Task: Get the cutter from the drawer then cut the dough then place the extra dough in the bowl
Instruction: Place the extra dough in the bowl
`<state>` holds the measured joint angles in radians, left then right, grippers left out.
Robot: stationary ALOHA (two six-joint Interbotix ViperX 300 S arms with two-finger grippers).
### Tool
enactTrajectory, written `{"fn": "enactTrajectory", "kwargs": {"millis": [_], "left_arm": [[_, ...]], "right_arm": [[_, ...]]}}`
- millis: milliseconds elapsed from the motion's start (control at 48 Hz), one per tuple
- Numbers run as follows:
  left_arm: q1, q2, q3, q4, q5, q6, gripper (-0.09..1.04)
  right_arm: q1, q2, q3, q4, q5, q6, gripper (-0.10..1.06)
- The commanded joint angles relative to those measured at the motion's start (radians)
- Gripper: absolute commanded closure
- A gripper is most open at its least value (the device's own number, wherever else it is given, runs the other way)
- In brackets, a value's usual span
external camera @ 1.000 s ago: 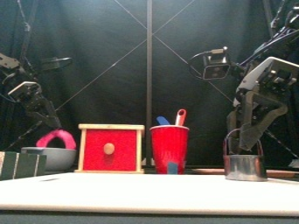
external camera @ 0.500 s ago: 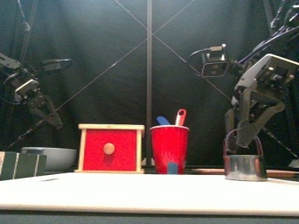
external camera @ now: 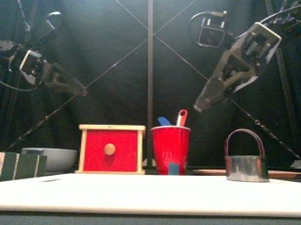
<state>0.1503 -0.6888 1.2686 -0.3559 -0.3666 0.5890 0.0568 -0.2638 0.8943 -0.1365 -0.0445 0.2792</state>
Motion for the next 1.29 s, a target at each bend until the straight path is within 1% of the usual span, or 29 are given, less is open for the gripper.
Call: {"fn": "enactTrajectory", "kwargs": {"millis": [21,146,312,479,583,708,896,1000,1292], "left_arm": [[-0.064,0.037,-0.015,-0.006,-0.089,0.0,0.06],[-0.13,0.092,-0.032,-0.026,-0.16,-0.014,0.06],[-0.201,0.19,-0.066,-0.034,-0.247,-0.063,0.06],[-0.218,0.299,-0.089,-0.02,-0.341,-0.086,0.06],[-0.218,0.362,-0.106,-0.008,-0.376,-0.094,0.06],[-0.218,0.423,-0.132,-0.003,-0.382,-0.097,0.06],[-0.216,0.494,-0.166,-0.003,-0.382,-0.097,0.06],[-0.216,0.514,-0.173,-0.005,-0.38,-0.097,0.06],[-0.215,0.522,-0.178,-0.006,-0.382,-0.097,0.06]], "right_arm": [[-0.025,-0.029,0.008,-0.011,-0.118,-0.002,0.14],[-0.058,-0.026,0.038,-0.012,-0.216,-0.003,0.14],[-0.104,-0.02,0.067,-0.015,-0.307,-0.011,0.14],[-0.144,-0.02,0.107,-0.044,-0.463,-0.012,0.14],[-0.163,-0.018,0.133,-0.044,-0.523,-0.011,0.14],[-0.173,-0.018,0.155,-0.038,-0.538,-0.008,0.14],[-0.175,-0.018,0.166,-0.037,-0.538,-0.008,0.14],[-0.186,-0.018,0.163,-0.037,-0.538,-0.006,0.14],[-0.195,-0.018,0.158,-0.041,-0.538,-0.008,0.14]]}}
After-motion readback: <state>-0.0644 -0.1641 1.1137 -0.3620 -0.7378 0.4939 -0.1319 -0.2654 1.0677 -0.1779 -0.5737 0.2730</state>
